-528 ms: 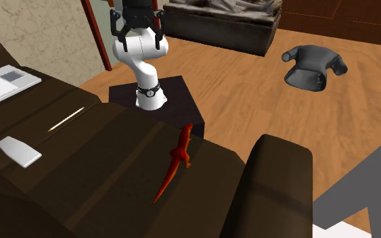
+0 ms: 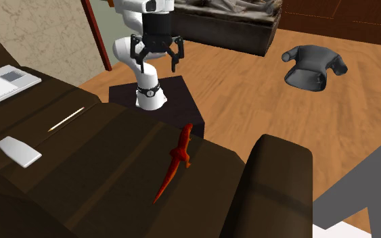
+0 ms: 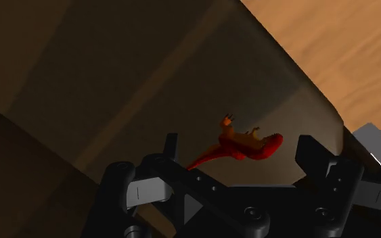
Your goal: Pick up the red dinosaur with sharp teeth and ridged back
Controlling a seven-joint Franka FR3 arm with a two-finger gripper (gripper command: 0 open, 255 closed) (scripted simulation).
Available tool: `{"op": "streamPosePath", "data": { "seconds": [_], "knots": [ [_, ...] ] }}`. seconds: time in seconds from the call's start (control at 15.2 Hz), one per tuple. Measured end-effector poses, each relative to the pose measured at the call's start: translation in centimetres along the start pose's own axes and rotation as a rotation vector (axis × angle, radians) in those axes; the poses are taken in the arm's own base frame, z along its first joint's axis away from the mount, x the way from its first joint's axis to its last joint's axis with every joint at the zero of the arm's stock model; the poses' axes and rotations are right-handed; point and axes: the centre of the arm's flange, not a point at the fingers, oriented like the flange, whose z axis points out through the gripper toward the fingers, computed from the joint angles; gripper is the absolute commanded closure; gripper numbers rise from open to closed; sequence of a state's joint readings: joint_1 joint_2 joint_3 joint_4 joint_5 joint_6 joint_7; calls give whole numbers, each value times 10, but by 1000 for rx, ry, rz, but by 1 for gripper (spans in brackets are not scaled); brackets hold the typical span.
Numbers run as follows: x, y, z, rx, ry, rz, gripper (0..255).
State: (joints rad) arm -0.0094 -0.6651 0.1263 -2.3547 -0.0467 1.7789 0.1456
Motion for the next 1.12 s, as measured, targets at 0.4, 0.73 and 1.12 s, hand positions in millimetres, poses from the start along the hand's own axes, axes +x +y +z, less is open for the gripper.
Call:
{"op": "streamPosePath", "data": {
  "seconds": [0.4,0.73,1.12],
  "knots": [
    [39,-41,64,-29,-2,146,0],
    [76,-65,113,-53,-2,269,0],
    [103,-83,161,-69,-4,360,0]
  ]
}}
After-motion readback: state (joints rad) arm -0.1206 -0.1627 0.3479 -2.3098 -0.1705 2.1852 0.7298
